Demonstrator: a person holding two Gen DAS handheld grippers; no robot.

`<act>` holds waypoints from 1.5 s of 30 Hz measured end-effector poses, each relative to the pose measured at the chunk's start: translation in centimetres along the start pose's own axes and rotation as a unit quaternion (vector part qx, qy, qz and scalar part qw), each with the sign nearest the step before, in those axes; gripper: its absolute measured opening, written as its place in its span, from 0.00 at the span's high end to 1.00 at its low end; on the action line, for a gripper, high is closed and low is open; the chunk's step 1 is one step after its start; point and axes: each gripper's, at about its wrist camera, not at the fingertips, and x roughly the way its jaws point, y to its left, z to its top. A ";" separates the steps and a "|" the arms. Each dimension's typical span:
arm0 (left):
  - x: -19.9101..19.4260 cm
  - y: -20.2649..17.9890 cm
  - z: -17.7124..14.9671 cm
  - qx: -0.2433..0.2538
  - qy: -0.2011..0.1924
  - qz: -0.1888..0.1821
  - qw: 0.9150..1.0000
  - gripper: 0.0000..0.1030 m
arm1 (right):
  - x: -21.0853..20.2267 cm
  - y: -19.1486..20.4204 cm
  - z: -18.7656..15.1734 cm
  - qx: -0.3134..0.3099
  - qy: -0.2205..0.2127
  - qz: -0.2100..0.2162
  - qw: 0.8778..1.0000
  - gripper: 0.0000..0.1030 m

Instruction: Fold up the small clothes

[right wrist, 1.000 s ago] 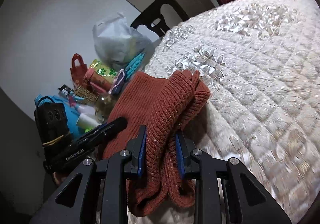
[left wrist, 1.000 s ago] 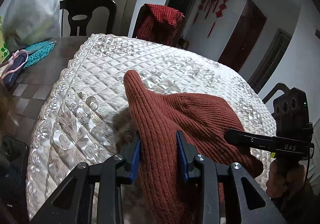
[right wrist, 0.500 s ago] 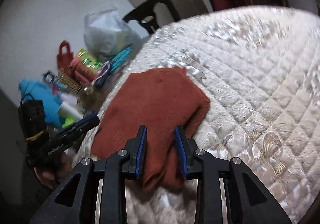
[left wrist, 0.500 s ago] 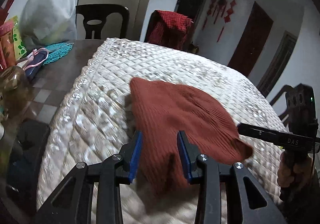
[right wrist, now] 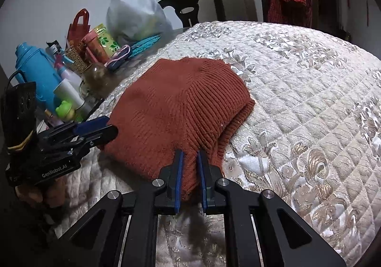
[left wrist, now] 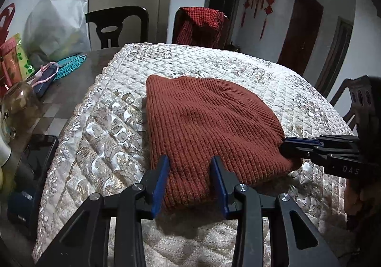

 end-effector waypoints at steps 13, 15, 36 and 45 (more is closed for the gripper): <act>-2.8 -1.2 -1.2 -0.025 -0.021 0.024 0.999 0.61 | -2.5 1.4 -1.6 -0.013 -0.018 -0.012 1.000 0.87; -2.7 -1.3 -1.3 -0.024 -0.018 0.024 0.999 0.61 | -2.2 1.1 -1.7 -0.010 -0.013 -0.014 1.000 0.87; -3.5 -2.7 -2.9 -0.001 -0.014 0.047 0.999 0.54 | -4.1 1.9 -3.6 -0.020 -0.013 -0.033 0.999 0.72; -2.2 -1.9 -3.8 -0.006 0.015 0.069 0.997 0.49 | -3.1 2.4 -4.6 -0.040 0.002 -0.067 0.997 0.63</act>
